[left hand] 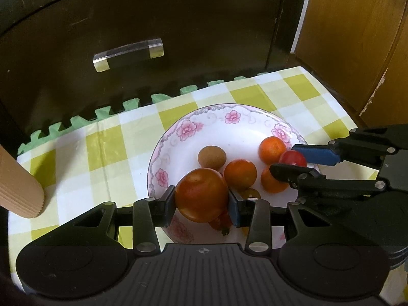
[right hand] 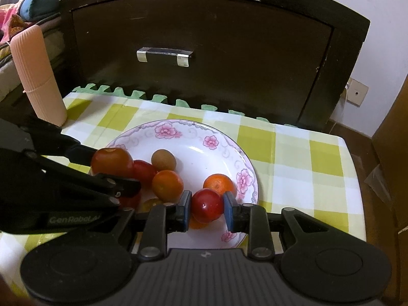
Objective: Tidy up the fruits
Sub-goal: 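Carry the cherry tomato and large tomato over the white bowl, then lower into the bowl and open the right gripper while the left gripper releases the large tomato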
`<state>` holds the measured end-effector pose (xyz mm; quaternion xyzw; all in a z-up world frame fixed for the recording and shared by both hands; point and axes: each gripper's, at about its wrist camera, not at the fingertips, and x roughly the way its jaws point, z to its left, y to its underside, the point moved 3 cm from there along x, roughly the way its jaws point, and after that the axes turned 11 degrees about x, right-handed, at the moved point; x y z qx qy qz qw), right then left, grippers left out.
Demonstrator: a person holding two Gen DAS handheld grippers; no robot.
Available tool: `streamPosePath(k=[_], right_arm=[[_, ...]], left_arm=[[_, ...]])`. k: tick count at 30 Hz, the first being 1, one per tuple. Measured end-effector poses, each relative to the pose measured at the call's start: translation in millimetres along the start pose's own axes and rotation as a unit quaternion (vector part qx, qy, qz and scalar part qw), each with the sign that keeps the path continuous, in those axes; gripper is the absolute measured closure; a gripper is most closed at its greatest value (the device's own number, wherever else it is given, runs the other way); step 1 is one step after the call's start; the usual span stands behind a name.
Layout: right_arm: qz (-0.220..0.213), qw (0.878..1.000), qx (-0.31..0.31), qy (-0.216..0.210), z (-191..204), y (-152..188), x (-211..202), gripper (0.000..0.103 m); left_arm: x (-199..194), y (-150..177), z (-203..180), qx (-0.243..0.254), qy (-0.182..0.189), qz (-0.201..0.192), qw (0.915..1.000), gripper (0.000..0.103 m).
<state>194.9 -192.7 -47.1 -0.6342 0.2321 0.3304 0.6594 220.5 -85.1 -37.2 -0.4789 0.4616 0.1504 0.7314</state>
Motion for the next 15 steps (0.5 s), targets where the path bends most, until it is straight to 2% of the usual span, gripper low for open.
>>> streamPosePath(k=[11, 15], right_arm=[[-0.001, 1.000, 0.003, -0.008, -0.4, -0.3, -2.6, 0.076], [-0.006, 1.000, 0.017, -0.013, -4.0, -2.6, -6.7, 0.075]], left_arm=[[-0.7, 0.5, 1.4, -0.007, 0.000, 0.002, 1.0000, 0.053], [-5.2, -1.0, 2.1, -0.009, -0.005, -0.007, 0.9999, 0.048]])
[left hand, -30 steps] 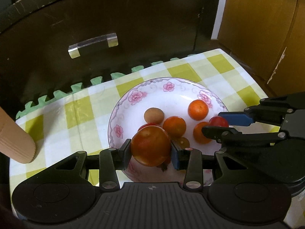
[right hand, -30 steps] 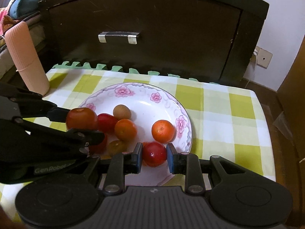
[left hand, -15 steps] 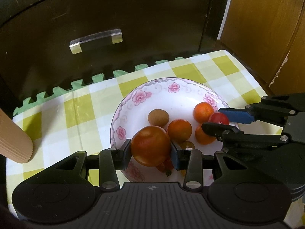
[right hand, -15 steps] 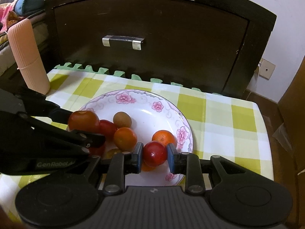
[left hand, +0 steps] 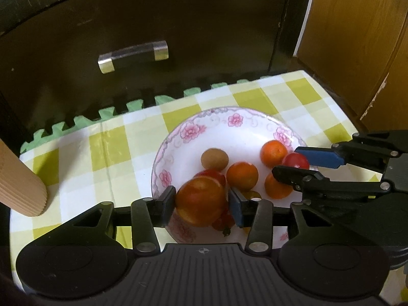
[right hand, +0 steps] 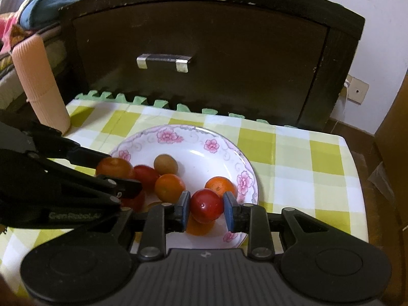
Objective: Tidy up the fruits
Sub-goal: 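Lower into the bowl and open the right gripper while the left gripper releases the large tomato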
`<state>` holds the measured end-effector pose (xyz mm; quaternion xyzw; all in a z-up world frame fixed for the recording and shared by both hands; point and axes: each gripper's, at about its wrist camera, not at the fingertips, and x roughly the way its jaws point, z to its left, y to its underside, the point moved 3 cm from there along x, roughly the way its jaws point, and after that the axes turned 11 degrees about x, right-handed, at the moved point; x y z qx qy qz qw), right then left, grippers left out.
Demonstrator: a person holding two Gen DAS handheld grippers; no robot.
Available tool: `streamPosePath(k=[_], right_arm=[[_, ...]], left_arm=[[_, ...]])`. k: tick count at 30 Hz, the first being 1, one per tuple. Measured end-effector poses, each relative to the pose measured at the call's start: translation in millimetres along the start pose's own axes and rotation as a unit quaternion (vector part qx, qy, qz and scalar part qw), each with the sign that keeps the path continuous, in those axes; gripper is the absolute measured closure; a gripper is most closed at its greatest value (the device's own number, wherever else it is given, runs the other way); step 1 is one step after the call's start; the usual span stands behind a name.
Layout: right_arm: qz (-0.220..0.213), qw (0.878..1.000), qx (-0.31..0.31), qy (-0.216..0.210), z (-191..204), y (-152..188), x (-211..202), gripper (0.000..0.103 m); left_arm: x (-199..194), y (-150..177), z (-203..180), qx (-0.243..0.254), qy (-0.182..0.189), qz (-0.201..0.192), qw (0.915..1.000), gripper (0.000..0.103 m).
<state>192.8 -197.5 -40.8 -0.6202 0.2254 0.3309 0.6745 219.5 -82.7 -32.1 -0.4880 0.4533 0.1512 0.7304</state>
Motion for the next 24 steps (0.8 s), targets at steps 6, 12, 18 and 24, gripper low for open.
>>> streamPosePath(k=[6, 12, 18, 24], right_arm=[[-0.009, 1.000, 0.018, -0.005, -5.0, -3.7, -8.2, 0.072], [-0.013, 0.999, 0.029, -0.005, -7.5, -4.0, -13.1, 0.071], [-0.009, 0.999, 0.037, 0.008, -10.2, 1.5, -20.4, 0.071], [0.002, 0.998, 0.057, 0.016, -12.0, 14.3, -30.0, 0.071]], left_arm=[[-7.7, -2.2, 1.6, -0.012, 0.007, -0.015, 0.9998, 0.043], [-13.2, -2.3, -0.6, -0.014, 0.007, -0.022, 0.9996, 0.039], [-17.3, 3.1, -3.3, -0.010, -0.009, -0.022, 0.9997, 0.036], [-22.0, 16.1, -11.4, -0.001, -0.030, -0.012, 0.9995, 0.029]])
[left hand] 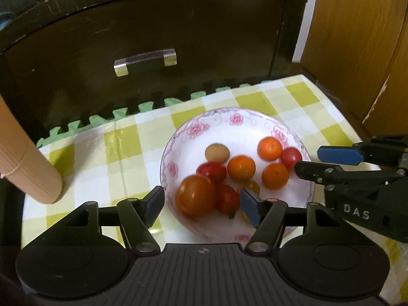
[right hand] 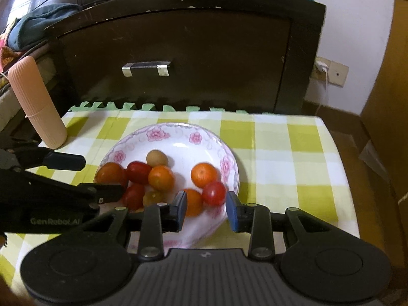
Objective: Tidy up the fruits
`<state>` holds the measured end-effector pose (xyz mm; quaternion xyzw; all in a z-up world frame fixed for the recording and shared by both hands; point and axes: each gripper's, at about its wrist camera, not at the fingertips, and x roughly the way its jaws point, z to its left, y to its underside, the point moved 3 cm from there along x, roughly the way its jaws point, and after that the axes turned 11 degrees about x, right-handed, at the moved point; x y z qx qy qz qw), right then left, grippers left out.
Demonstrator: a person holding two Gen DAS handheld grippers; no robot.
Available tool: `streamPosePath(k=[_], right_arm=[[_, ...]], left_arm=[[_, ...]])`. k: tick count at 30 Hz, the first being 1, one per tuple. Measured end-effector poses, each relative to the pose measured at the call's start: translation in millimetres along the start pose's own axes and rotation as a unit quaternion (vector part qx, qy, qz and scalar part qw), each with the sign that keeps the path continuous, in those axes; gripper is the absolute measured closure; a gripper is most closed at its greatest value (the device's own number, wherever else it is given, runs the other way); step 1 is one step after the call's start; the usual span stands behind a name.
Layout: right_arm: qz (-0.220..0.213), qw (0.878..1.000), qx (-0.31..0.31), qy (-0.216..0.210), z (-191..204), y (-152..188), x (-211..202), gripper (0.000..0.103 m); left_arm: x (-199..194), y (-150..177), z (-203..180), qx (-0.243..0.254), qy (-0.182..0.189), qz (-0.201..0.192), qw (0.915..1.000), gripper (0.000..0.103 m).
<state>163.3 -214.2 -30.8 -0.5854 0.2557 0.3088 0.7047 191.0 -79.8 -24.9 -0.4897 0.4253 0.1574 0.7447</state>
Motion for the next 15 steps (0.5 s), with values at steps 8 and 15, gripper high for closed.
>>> streamPosePath(k=[8, 15], right_arm=[[0.003, 1.000, 0.016, -0.001, 1.8, 23.4, -23.6, 0.071], [-0.004, 1.000, 0.027, -0.004, 3.3, 39.8, -50.0, 0.070]], left_arm=[[-22.6, 15.1, -12.9, 0.002, -0.029, -0.014, 0.9995, 0.017], [-44.4, 29.7, -16.5, -0.015, -0.048, -0.027, 0.9984, 0.016]])
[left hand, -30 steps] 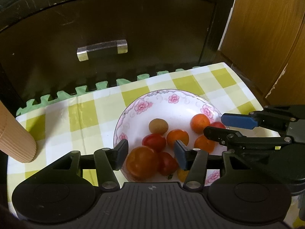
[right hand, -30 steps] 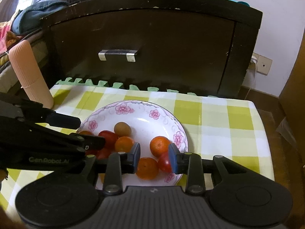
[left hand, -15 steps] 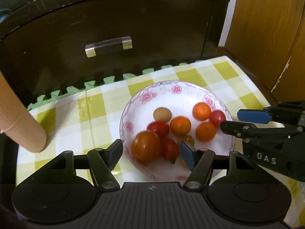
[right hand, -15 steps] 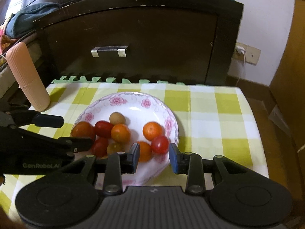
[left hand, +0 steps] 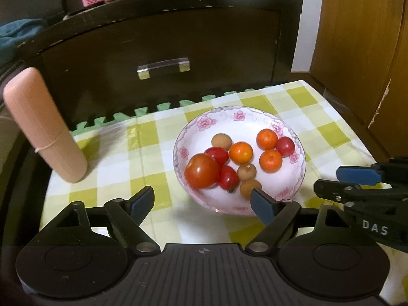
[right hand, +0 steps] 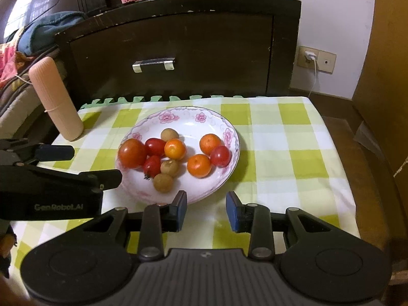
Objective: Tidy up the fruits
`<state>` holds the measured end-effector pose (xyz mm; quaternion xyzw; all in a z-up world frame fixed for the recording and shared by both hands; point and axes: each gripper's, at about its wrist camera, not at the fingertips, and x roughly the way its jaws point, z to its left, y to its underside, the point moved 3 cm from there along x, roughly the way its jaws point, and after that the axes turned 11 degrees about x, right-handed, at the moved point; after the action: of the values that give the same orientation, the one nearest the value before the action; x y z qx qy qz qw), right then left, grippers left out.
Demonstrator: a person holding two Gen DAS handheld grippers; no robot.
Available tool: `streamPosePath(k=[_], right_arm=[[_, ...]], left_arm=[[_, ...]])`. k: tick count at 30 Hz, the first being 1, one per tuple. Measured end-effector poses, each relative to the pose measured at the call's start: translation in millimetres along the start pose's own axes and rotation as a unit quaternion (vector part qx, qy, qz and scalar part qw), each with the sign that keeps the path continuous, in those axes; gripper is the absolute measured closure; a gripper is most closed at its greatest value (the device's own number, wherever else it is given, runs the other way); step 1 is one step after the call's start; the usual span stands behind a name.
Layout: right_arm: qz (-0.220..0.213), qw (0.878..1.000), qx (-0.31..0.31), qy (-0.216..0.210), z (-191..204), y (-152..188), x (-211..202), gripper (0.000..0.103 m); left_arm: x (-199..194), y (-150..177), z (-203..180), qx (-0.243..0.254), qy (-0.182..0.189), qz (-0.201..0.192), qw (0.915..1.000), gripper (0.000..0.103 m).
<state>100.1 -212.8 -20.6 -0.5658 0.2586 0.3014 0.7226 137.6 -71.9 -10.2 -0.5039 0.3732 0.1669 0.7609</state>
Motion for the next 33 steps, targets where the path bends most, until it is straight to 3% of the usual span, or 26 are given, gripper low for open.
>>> streamPosePath(k=[4, 7, 23, 33], right_arm=[[-0.003, 1.000, -0.001, -0.006, 4.4, 7.8, -11.1, 0.070], [-0.003, 1.000, 0.000, -0.011, 7.3, 13.8, -18.0, 0.070], [-0.013, 1.000, 0.016, -0.016, 10.5, 37.5, -50.3, 0.070], [0.001, 1.000, 0.017, -0.007, 13.2, 58.9, -58.7, 0.070]], left_arm=[[-11.7, 9.3, -2.1, -0.006, -0.009, -0.004, 0.9999, 0.013], [-21.2, 15.1, -4.6, -0.011, -0.017, -0.011, 0.9997, 0.000], [-52.4, 41.4, -10.8, -0.019, -0.058, -0.017, 0.9980, 0.000], [-61.3, 62.7, -12.4, -0.036, -0.055, 0.002, 0.9978, 0.000]])
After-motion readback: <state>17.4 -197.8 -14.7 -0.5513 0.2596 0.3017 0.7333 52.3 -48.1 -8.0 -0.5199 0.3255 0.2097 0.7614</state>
